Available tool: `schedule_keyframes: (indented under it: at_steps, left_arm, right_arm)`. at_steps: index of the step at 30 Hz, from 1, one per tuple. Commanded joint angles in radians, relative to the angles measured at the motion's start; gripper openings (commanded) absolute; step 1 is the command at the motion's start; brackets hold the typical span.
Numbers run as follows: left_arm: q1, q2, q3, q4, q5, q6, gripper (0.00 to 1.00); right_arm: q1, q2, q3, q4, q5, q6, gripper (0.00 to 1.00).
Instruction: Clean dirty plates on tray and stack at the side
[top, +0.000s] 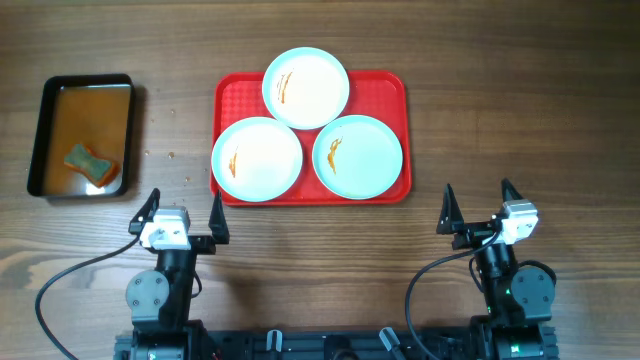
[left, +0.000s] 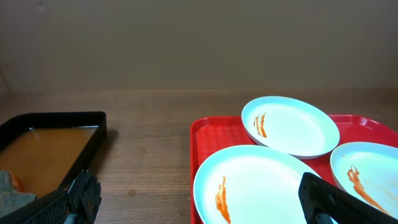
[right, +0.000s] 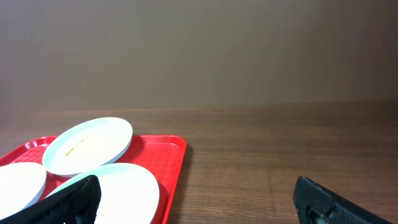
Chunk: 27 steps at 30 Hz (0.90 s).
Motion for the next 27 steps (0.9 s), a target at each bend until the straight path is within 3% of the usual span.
schedule_keyframes:
  at_steps: [1,19,20,23,27]
  left_arm:
    - [-0.005,-0.006,-0.005,-0.005,-0.009,0.008,1.00]
    - [-0.005,-0.006,-0.005,-0.005,-0.008,0.006,1.00]
    - [-0.005,-0.006,-0.005,0.002,0.045,-0.030,1.00]
    - [-0.005,-0.006,-0.005,0.033,0.427,-0.283,1.00]
    - [-0.005,-0.006,-0.005,0.169,0.580,-0.434,1.00]
  right_arm:
    - [0.004,0.001,-0.001,0.002,0.013,-0.013,1.00]
    - [0.004,0.001,-0.001,0.002,0.013,-0.013,1.00]
    - [0.004,0.001,-0.001,0.002,0.013,-0.013,1.00]
    - [0.004,0.001,-0.001,0.002,0.013,-0.013,1.00]
    - [0.004,0.001,-0.001,0.002,0.013,-0.013,1.00]
